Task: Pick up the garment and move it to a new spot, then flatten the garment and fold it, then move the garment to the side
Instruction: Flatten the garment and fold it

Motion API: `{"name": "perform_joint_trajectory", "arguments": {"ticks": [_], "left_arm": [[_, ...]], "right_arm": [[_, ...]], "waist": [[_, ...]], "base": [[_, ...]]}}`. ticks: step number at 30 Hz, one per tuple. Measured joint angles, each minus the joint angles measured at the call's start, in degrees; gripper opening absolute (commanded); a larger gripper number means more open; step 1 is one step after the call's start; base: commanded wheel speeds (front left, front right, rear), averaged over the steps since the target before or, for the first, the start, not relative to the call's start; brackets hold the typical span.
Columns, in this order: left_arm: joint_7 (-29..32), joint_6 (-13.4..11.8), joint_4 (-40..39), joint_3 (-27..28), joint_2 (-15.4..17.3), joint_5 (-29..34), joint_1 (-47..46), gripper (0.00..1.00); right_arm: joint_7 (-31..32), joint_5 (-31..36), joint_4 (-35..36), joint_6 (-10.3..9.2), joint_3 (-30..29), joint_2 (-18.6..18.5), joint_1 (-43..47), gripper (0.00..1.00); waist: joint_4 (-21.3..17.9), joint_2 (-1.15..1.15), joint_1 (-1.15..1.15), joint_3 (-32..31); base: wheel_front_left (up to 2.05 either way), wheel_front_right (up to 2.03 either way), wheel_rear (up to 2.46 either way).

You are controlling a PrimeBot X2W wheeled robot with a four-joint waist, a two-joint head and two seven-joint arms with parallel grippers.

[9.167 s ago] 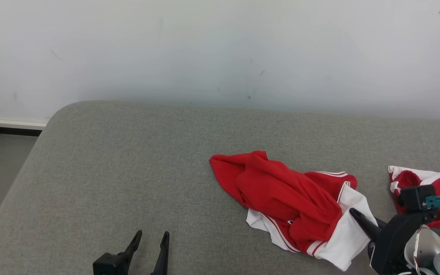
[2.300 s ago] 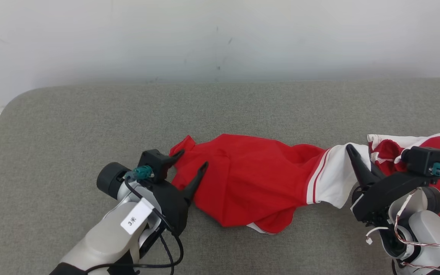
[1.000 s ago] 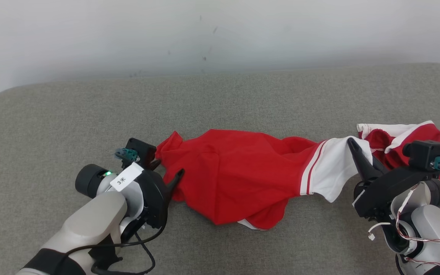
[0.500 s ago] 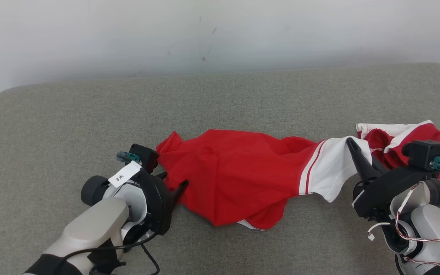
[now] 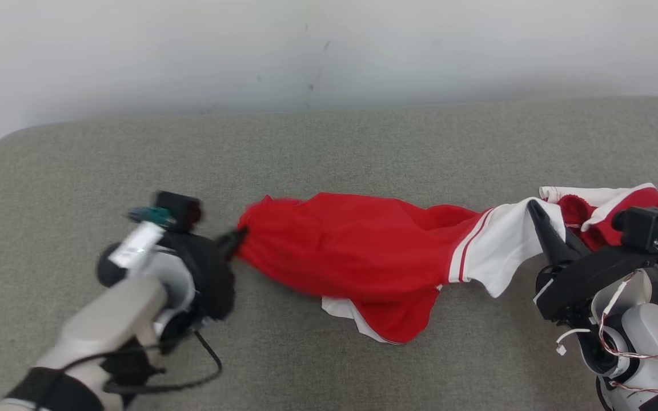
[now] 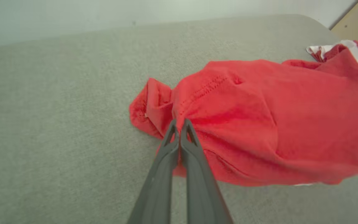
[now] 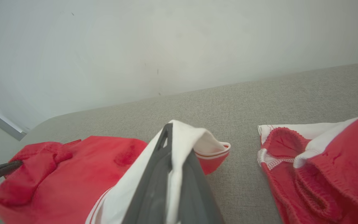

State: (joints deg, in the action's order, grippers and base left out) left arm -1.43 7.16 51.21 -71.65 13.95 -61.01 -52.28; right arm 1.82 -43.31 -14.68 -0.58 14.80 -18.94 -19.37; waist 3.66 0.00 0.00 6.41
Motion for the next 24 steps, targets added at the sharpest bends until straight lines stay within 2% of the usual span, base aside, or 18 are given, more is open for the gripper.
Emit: {"name": "perform_joint_trajectory", "arguments": {"ticks": [6, 9, 13, 17, 24], "left_arm": [[-6.95, -0.01, -2.40, 6.55, 5.01, -6.86, 0.08, 0.00], [-9.34, -0.01, -5.44, 6.55, 6.35, -7.68, 0.39, 0.00], [-10.68, -0.01, -8.16, 3.69, 8.38, -5.70, 2.36, 0.00], [-10.80, -0.01, -9.10, 0.41, 8.10, -3.48, 6.78, 0.00], [-12.32, -0.65, -8.02, 1.31, 6.39, -3.49, 11.51, 0.00]], "right_arm": [[-1.89, -1.62, -1.30, -0.27, -2.98, -0.05, -0.02, 0.00], [-2.44, -1.65, -1.98, -0.27, -3.42, -0.07, -0.02, 0.00], [-3.07, -2.00, -2.79, -0.24, -3.45, 0.20, -0.01, 0.00], [-3.63, -2.07, -3.77, 0.08, -3.38, 0.41, 0.11, 0.00], [-4.37, -3.23, -5.05, 0.15, -3.87, 1.24, 0.82, 0.00]], "waist": [[1.16, 0.00, 0.00, -0.74], [1.79, 0.00, 0.00, -1.37], [2.50, 0.00, 0.00, -2.48], [3.02, 0.00, 0.00, -3.55], [2.92, 0.00, 0.00, -4.67]], "base": [[0.00, 0.00, 0.00], [0.00, 0.00, 0.00], [0.00, 0.00, 0.00], [0.00, 0.00, 0.00], [0.00, 0.00, 0.00]]}}
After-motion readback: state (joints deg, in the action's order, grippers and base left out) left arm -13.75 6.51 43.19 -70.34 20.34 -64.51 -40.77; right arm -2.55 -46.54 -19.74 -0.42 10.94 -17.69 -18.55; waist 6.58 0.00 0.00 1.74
